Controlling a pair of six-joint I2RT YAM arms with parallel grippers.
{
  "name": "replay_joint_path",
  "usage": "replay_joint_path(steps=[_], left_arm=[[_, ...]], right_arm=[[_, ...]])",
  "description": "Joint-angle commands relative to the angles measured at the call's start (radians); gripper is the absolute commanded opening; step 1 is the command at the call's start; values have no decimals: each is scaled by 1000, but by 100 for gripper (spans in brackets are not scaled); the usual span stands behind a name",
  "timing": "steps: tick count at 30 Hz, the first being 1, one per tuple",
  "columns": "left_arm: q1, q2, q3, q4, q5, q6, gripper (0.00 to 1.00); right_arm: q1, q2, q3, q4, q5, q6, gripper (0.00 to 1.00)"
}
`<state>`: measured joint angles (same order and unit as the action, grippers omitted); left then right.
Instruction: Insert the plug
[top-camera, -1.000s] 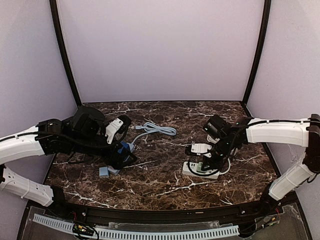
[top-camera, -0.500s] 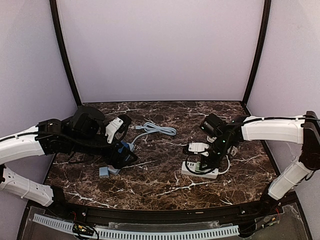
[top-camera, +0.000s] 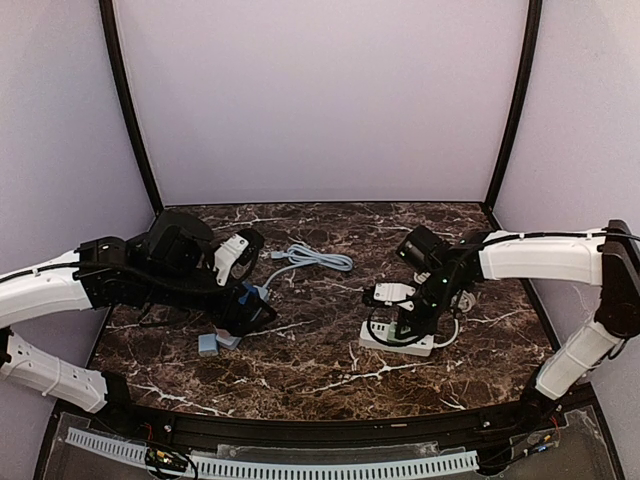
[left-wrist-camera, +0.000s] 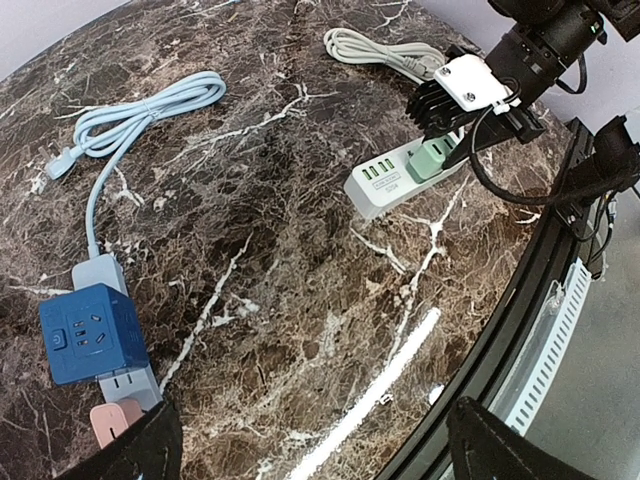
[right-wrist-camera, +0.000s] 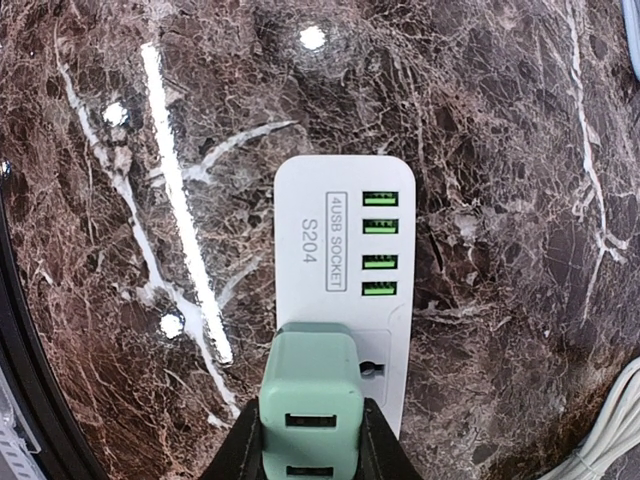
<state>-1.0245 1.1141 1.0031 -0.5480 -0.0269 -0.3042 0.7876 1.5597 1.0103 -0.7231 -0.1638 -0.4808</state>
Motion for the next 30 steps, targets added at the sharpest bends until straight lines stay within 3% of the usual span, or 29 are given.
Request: replay_joint_path(steps=[1,9,11,14,17,20,22,30], left_arm=[[4,-5,33,-23,-33,-34,92],[4,7,50,-40,-65,-91,92],[4,12,54,-51,-77,-105,92],[4,17,61,-64,-93,-110,92],[4,20,81,-89,-108,-107,92],[4,22,96,-112,-131,-109,92],[4,23,104,-120,-144,-118,92],[5,26,129,-178,-209,-192,92]], right_arm=[[7,99,-113,23,4,29,0],[7,101,-109,19,21,41,2],[7,81,-111,21,21,42,12],[7,47,-113,22,29,43,20],[7,18,-109,18,39,44,36],[7,-22,-102,12,40,40,66],[6,-51,-93,4,36,40,96],[7,-194,-62,-7,35,87,99]])
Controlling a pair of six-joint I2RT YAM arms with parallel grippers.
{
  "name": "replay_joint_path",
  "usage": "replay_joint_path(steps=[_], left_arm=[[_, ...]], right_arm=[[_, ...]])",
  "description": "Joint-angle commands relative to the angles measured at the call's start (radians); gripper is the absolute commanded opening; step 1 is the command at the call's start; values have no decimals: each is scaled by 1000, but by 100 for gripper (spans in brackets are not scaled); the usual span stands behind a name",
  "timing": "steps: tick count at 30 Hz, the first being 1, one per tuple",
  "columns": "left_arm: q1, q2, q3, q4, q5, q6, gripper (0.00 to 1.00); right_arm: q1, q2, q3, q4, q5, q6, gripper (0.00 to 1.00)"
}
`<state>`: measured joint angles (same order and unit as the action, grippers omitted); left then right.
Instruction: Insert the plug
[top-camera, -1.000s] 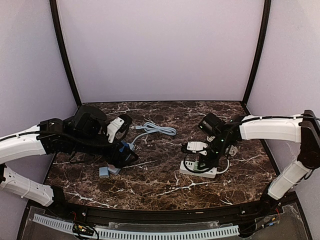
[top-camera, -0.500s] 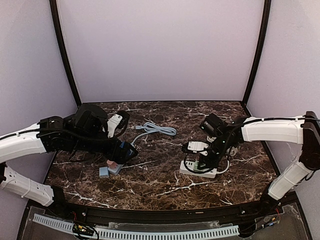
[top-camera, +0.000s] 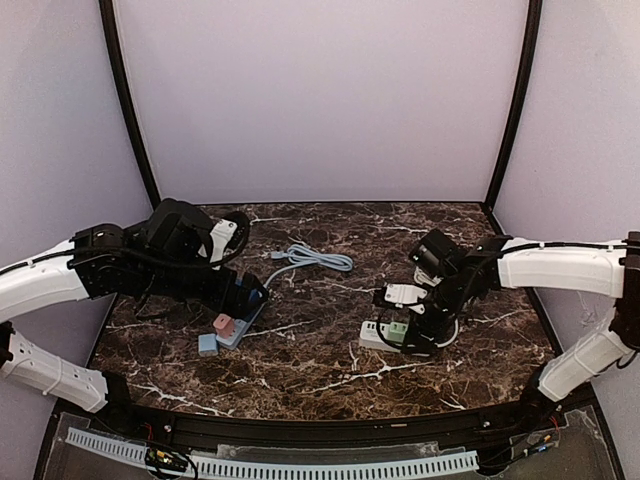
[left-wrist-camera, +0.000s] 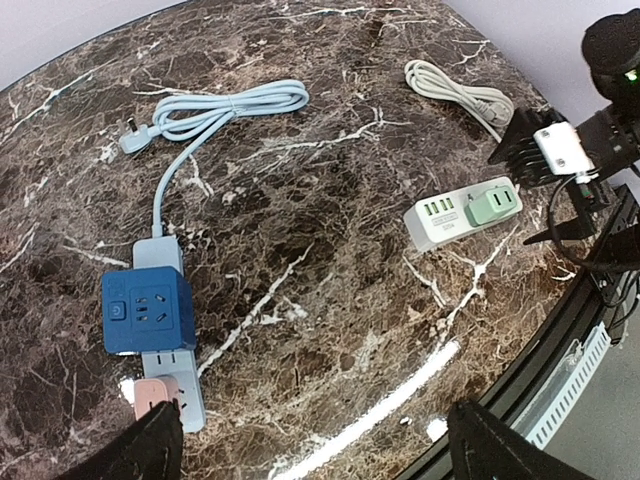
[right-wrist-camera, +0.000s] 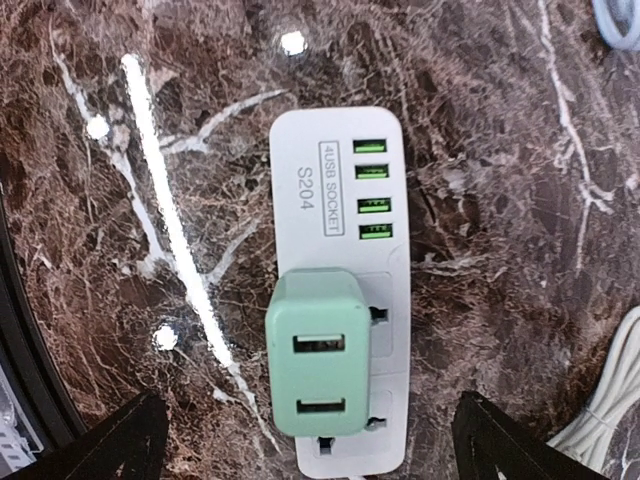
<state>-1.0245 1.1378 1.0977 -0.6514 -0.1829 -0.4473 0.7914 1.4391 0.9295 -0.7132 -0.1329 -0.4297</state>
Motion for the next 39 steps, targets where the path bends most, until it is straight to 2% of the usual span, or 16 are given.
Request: replay_joint_path(steps=[1,9,13,24,33,39], left_arm=[[5,2,39,-92,-67,-62,92],[4,4,40,-213,-152,-173,94],[4,2,25,-277,-196,-276,94],[4,90,-64,-422,-194,-573,92],[4,127,-201,-374,-151,-709,88],[4,59,-349,-271,-149,-747,82]], right_arm=[[4,-92,23,-19,7,43,99],[3,-219,66,-12,30,111,99],[3,-267,81,9,79,157,99],[3,-339,133,95,126,416,99],[3,-345,156,112,101,480,99],[2,-356,161,121,102,471,99]])
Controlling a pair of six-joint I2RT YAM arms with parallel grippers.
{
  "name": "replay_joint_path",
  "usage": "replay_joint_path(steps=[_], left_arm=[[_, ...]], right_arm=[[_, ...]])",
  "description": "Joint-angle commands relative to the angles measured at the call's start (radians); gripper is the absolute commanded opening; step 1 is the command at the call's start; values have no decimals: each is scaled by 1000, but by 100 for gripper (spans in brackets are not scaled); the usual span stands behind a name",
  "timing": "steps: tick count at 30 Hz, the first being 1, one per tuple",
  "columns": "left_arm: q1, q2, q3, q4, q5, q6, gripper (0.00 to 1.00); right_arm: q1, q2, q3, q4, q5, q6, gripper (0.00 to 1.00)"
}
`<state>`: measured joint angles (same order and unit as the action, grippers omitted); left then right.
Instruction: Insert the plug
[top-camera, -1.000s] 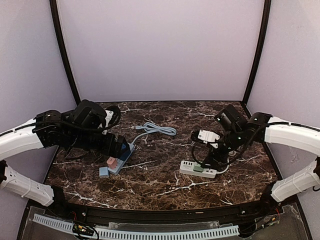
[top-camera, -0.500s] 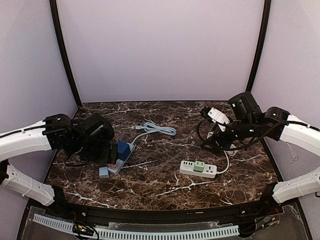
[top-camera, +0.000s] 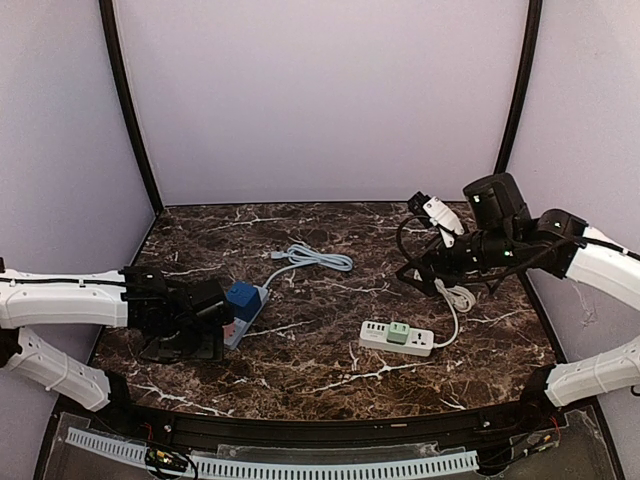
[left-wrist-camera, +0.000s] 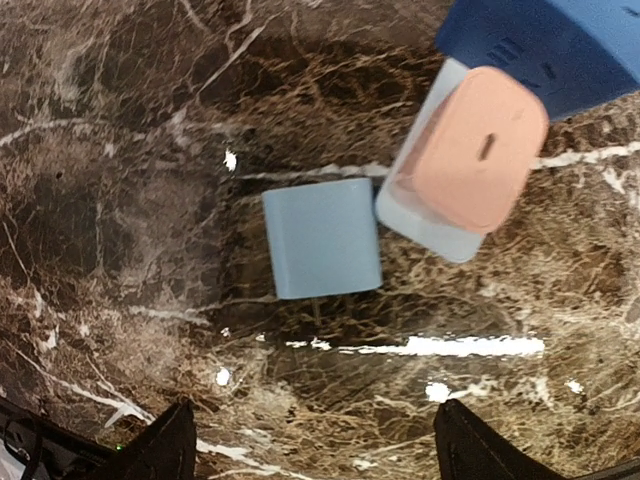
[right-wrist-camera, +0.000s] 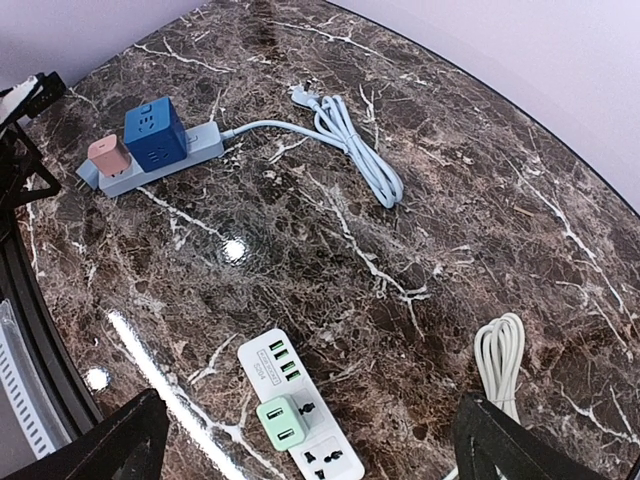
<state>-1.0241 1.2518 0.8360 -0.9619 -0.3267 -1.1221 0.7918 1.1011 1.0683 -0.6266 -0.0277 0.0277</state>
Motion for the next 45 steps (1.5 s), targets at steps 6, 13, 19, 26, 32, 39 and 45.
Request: replay_joint_path(steps=[6,13,19,26,32,39,45], left_arm=[[5,-162,-226,190,-40,-124,76],[41,-135,-277,302,-44,-50,74],[112,-100,-318,399,-9,34,72],[180,-71,-353,504,40,129,66],[193,25,-343,587,85,182,65],[195,96,-290,551,51,186,69],[218,111,-280,565,15,187,67]], right_arm=[[2,-42,10,37,11,56,99],[3,-36,20,56,24,141,99],[3,-8,57,56,66,214,99],[3,-25,58,59,76,276,99],[3,-26,65,44,104,289,99],[3,-14,62,51,109,294,99],[3,18,91,49,101,270,99]])
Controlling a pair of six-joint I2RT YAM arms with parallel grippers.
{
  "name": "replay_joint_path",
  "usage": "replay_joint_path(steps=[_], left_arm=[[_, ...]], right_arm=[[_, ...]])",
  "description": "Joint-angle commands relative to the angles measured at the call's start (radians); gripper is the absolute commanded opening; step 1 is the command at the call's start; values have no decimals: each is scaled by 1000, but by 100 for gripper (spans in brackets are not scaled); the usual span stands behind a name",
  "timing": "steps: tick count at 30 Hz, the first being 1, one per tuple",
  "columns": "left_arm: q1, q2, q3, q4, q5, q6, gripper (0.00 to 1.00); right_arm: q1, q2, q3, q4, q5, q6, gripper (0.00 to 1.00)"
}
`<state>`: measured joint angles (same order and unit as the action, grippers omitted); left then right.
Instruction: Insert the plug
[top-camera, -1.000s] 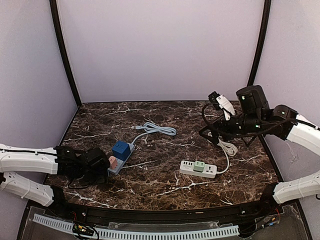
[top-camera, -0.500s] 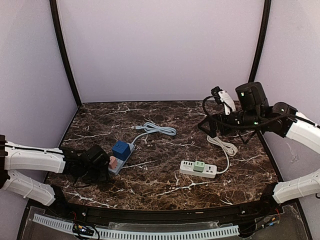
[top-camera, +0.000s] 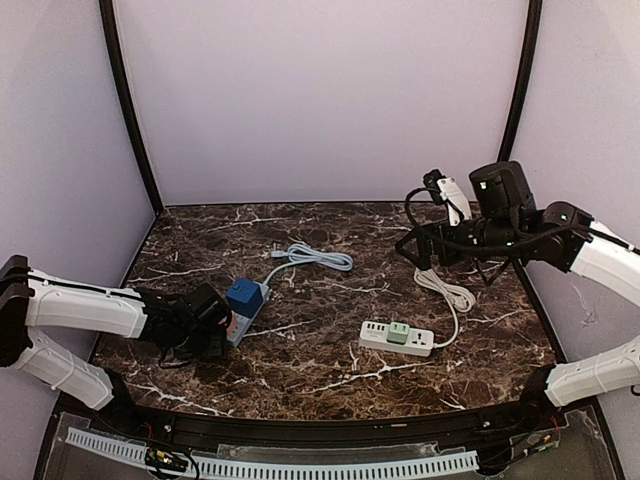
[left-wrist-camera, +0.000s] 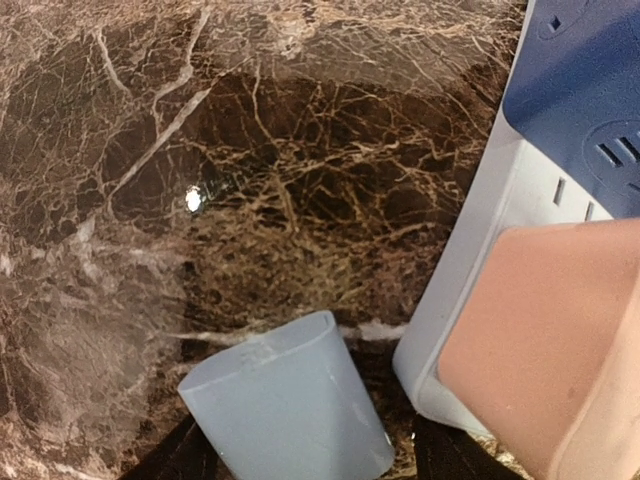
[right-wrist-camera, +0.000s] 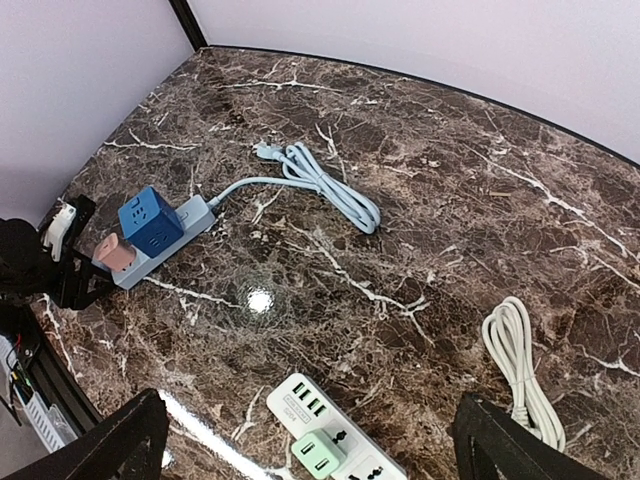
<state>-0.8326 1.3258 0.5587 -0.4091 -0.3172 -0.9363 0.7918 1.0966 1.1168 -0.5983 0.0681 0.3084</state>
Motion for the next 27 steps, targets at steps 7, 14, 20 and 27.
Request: replay_joint_path(steps=[7,14,20,27], left_arm=[[56,98,36,37,17,25,75],[57,54,13,40,3,-15,62],[57,-3,-15,18,2,-15,56],[56,-68,-57,26,50,17,55]], right_arm=[[3,90,100,25,-2,-66,99],[4,105,145,1,-9,-62,99],[3,57,103,-4,0,-51,99],[3,61,134,-41,-2,-33,99]])
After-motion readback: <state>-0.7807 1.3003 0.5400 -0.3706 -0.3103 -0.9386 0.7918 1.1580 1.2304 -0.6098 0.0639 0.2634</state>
